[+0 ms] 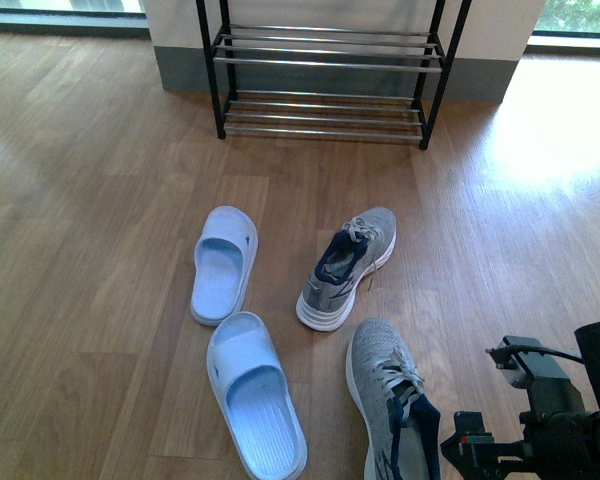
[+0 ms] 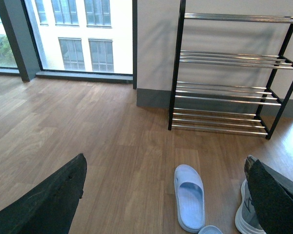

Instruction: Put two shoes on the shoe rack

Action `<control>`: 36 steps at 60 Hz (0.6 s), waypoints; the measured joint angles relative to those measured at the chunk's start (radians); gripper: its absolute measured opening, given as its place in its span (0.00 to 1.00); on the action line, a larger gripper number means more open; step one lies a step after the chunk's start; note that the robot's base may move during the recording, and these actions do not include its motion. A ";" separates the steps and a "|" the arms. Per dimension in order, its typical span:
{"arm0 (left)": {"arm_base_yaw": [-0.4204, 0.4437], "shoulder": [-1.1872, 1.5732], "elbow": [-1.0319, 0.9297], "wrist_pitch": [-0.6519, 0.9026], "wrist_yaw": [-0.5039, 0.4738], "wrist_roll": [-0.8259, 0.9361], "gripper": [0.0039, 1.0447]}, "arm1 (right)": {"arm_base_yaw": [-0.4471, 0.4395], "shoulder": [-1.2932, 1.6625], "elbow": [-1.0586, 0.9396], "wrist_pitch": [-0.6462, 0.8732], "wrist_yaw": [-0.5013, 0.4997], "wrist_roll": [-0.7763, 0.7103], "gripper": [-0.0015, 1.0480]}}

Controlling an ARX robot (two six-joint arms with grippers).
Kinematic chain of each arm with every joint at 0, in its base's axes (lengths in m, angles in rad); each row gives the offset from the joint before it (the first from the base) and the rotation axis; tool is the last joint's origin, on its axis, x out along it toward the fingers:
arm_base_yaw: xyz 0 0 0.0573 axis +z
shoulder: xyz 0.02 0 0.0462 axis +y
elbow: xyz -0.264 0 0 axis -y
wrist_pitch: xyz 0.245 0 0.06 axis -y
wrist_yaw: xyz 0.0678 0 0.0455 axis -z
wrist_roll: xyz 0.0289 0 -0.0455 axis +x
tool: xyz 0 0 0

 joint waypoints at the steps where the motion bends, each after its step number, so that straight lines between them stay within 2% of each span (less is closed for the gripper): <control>1: 0.000 0.000 0.000 0.000 0.000 0.000 0.91 | 0.003 0.005 0.008 -0.002 0.002 0.008 0.91; 20: 0.000 0.000 0.000 0.000 0.000 0.000 0.91 | 0.009 0.151 0.186 -0.069 0.055 0.060 0.91; 36: 0.000 0.000 0.000 0.000 0.000 0.000 0.91 | -0.009 0.230 0.262 -0.068 0.047 0.054 0.91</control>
